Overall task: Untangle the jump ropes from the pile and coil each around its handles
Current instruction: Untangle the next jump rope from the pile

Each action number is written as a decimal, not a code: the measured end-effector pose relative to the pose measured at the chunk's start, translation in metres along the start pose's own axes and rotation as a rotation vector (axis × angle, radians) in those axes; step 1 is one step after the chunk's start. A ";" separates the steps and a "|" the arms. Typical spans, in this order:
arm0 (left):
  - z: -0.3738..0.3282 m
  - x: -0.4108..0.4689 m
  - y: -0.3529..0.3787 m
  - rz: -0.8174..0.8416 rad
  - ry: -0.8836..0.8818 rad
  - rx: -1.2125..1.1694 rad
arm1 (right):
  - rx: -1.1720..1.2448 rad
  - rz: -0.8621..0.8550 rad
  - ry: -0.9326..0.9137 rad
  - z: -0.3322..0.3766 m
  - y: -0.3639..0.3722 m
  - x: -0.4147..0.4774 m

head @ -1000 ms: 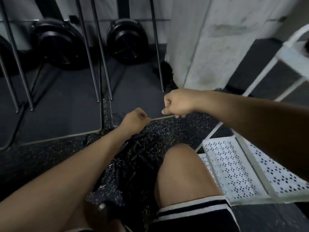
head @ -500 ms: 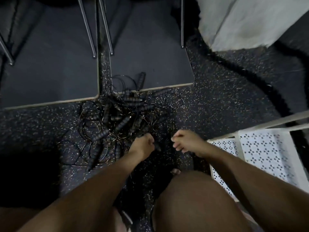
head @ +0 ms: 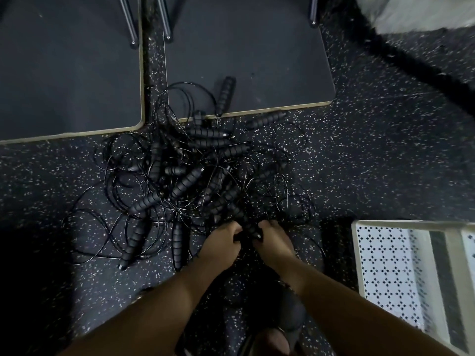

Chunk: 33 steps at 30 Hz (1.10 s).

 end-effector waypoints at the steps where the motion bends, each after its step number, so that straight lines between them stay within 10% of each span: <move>1: 0.003 0.001 0.000 -0.012 0.002 0.005 | -0.024 -0.009 0.003 0.002 0.004 0.007; 14: -0.012 -0.007 -0.032 -0.283 0.160 0.159 | -0.006 0.018 -0.108 0.025 -0.024 -0.002; 33: -0.157 -0.102 -0.275 -0.785 0.361 -0.108 | 0.422 -0.034 -0.354 0.140 -0.300 -0.261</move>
Point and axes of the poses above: each hand's wrist, its own x-axis towards the middle knuckle, its own y-axis out of the palm, z = x × y, the point moved 6 cm from there along x, towards the middle knuckle, and after that the axes turned 13 degrees about y, right-handed, at the moved point
